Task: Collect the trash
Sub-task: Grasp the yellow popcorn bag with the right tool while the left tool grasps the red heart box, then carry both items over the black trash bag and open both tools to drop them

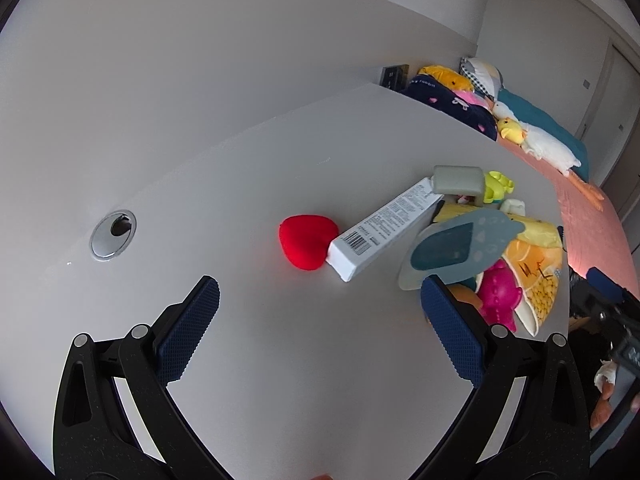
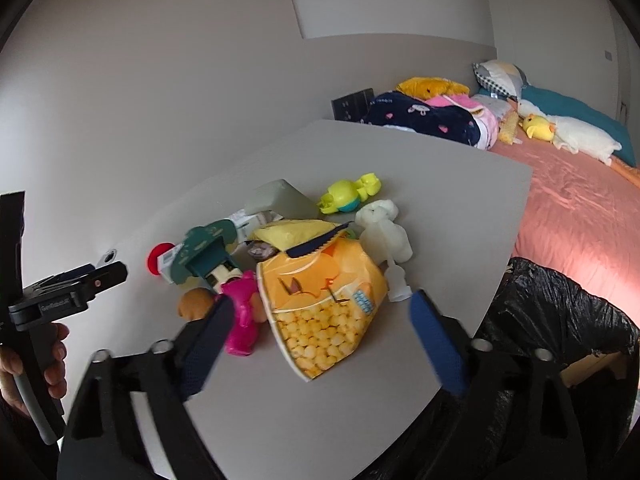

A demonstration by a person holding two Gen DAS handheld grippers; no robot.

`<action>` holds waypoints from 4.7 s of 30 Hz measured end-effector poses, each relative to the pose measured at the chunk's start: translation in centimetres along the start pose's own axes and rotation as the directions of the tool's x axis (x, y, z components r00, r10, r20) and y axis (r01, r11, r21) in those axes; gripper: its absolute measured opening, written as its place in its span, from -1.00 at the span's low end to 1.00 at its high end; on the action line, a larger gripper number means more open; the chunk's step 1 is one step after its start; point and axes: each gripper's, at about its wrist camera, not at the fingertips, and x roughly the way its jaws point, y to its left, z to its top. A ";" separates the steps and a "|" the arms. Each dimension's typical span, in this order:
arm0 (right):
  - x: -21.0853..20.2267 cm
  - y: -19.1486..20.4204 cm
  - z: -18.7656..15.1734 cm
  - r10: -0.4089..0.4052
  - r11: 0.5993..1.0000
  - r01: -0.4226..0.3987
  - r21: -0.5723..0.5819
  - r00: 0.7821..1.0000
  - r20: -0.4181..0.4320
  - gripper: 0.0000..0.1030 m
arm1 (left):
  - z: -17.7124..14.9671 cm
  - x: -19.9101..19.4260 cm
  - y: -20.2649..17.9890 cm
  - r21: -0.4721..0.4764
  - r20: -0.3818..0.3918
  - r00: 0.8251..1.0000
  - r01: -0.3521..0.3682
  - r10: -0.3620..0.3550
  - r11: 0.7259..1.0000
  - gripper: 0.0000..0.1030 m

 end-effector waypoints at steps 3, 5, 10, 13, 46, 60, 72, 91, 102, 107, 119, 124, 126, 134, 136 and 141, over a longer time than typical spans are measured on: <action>0.9 -0.6 0.3 -0.004 1.000 0.004 0.002 1.000 -0.017 0.45 | 0.3 0.3 0.5 -0.006 0.012 1.000 -0.011 0.011 1.000 0.89; 1.4 -0.8 0.5 -0.010 1.000 0.010 -0.001 1.000 -0.021 0.34 | 0.8 0.7 0.8 -0.012 0.019 1.000 -0.024 0.024 1.000 0.82; 2.5 -1.3 0.9 -0.011 1.000 0.011 -0.011 1.000 -0.029 0.33 | 2.1 2.5 1.8 -0.035 -0.001 1.000 -0.031 0.031 0.999 0.67; 2.9 -1.3 1.2 -0.013 1.000 0.012 -0.024 0.999 -0.029 0.33 | 2.6 3.5 1.9 -0.029 -0.014 0.999 -0.037 0.036 0.999 0.65; 2.6 -1.7 0.9 0.068 0.997 -0.068 -0.027 0.998 0.006 -0.72 | 2.5 5.8 3.2 -0.047 -0.064 0.998 -0.006 0.003 0.999 -0.46; -4.5 -2.3 0.5 0.065 0.998 -0.064 -0.015 0.989 0.133 -0.74 | 1.8 -0.4 0.9 -0.043 0.038 0.999 0.027 -0.025 0.999 -0.46; -9.4 -6.1 -0.3 0.012 0.998 -0.023 0.051 0.979 0.202 -0.73 | 1.2 -3.3 -5.6 0.064 0.067 0.991 0.111 -0.115 0.992 -0.46; -15.4 -13.9 -3.0 -0.156 0.974 0.107 0.199 0.955 0.252 -0.88 | 0.3 -2.8 -17.5 0.224 0.009 0.962 0.265 -0.274 0.938 -0.46; -17.4 -17.7 -4.3 -0.238 0.948 0.168 0.271 0.938 0.250 -0.98 | -0.4 -2.1 -24.0 0.311 -0.052 0.932 0.357 -0.359 0.881 -0.46; -18.3 -19.0 -4.7 -0.267 0.934 0.183 0.306 0.928 0.259 -0.98 | -1.8 -1.9 -27.8 0.357 -0.111 0.907 0.419 -0.407 0.835 0.90; -18.5 -20.4 -5.1 -0.291 0.922 0.201 0.332 0.924 0.248 -0.98 | -2.8 -1.7 -30.0 0.391 -0.147 0.891 0.451 -0.430 0.802 0.89; -18.3 -20.4 -5.0 -0.287 0.922 0.198 0.331 0.926 0.244 -0.98 | -2.6 -2.0 -29.3 0.380 -0.137 0.892 0.449 -0.431 0.809 0.89; -18.2 -20.2 -5.0 -0.285 0.924 0.197 0.328 0.927 0.244 -0.98 | -2.6 -2.0 -29.1 0.375 -0.136 0.892 0.450 -0.432 0.811 0.89; -17.2 -19.2 -4.8 -0.253 0.933 0.175 0.314 0.941 0.226 -0.98 | -2.5 -2.0 -27.7 0.366 -0.125 0.900 0.433 -0.417 0.824 0.89; -16.8 -18.8 -4.7 -0.237 0.937 0.163 0.308 0.945 0.223 -0.98 | -2.5 -1.9 -27.2 0.359 -0.120 0.904 0.426 -0.411 0.831 0.89; -15.7 -17.7 -4.4 -0.231 0.941 0.163 0.296 0.950 0.212 -0.10 | -2.1 -1.7 -25.3 0.330 -0.106 0.915 0.401 -0.388 0.855 0.89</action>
